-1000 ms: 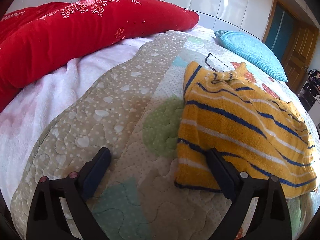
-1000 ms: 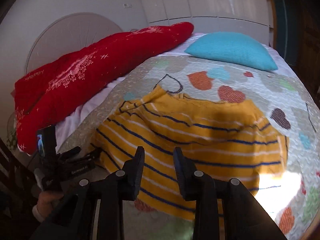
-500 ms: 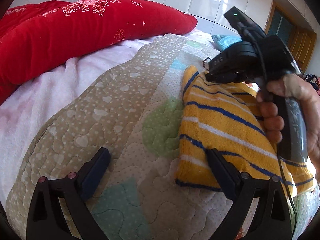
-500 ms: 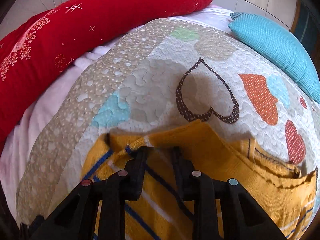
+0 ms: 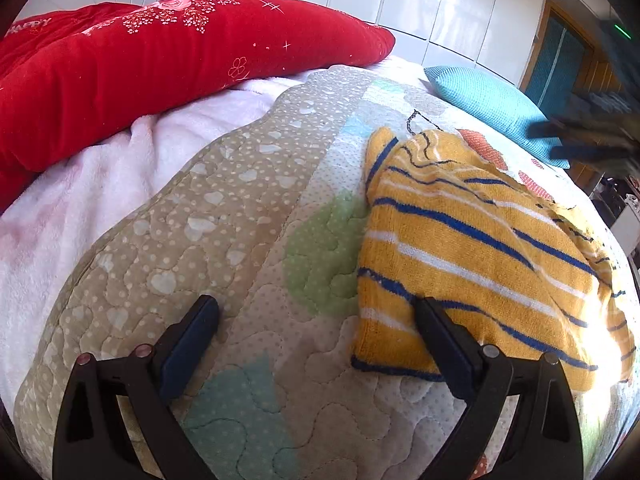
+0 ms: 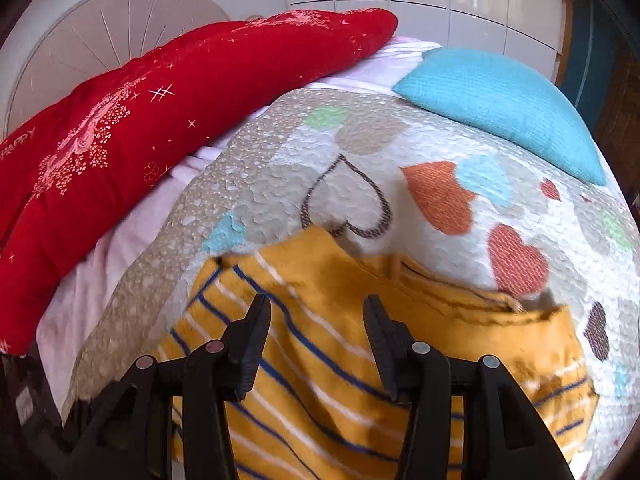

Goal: Fold small clothes
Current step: 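Grasp the sweater edge with the right gripper, then lift the held sweater edge with the right gripper and fold it over the bundle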

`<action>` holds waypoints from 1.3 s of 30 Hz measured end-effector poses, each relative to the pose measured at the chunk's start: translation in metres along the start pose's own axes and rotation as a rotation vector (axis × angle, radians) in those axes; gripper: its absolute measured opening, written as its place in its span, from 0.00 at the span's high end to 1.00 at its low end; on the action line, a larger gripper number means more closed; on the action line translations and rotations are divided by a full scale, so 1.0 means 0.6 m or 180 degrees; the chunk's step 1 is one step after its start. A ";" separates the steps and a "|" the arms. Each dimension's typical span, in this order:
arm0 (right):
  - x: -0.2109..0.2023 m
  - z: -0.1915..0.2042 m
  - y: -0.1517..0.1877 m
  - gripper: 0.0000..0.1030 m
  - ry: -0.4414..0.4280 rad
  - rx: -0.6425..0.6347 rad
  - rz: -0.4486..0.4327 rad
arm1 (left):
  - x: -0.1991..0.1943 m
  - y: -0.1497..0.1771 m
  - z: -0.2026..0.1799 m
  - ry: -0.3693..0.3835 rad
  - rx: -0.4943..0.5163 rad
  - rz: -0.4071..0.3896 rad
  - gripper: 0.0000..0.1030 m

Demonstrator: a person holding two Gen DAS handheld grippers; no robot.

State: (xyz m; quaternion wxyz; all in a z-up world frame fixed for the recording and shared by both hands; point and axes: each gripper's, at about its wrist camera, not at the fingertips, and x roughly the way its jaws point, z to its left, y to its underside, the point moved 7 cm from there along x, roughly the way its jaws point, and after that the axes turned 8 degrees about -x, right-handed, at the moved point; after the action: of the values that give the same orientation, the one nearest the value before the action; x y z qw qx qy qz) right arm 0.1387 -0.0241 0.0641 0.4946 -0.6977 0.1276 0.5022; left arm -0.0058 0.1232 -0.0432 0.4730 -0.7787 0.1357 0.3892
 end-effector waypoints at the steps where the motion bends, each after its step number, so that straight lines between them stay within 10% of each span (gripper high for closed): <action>1: -0.028 -0.027 0.028 0.44 0.0019 0.0066 -0.0022 | 0.001 0.000 0.000 -0.0003 0.0002 0.0000 0.05; 9: -0.194 -0.267 0.289 0.38 0.0426 0.0957 -0.0066 | 0.001 0.001 0.000 -0.0018 0.0012 0.0002 0.05; 14: -0.199 -0.301 0.388 0.37 0.0125 0.1348 -0.0092 | 0.001 0.001 0.001 -0.0022 0.0015 0.0004 0.05; 25: -0.129 -0.277 0.400 0.59 -0.0318 0.1606 -0.0275 | -0.001 0.001 0.001 -0.0032 0.0039 0.0004 0.04; 30: -0.157 -0.311 0.428 0.53 -0.0550 0.1918 -0.0445 | -0.031 0.007 -0.001 0.0135 0.0042 0.0261 0.07; 37: -0.165 -0.341 0.419 0.48 -0.0497 0.1896 -0.0534 | -0.177 0.069 -0.184 0.1086 0.0765 0.0240 0.10; 39: -0.156 -0.345 0.413 0.48 -0.0668 0.1966 -0.0551 | -0.185 0.106 -0.264 0.1368 0.1121 0.0368 0.25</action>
State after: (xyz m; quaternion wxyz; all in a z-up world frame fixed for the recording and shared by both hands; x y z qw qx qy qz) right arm 0.0471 -0.3417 0.0033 0.7339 -0.4676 0.1624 0.4650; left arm -0.0402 -0.0603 0.0376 0.5385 -0.7401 0.3426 0.2119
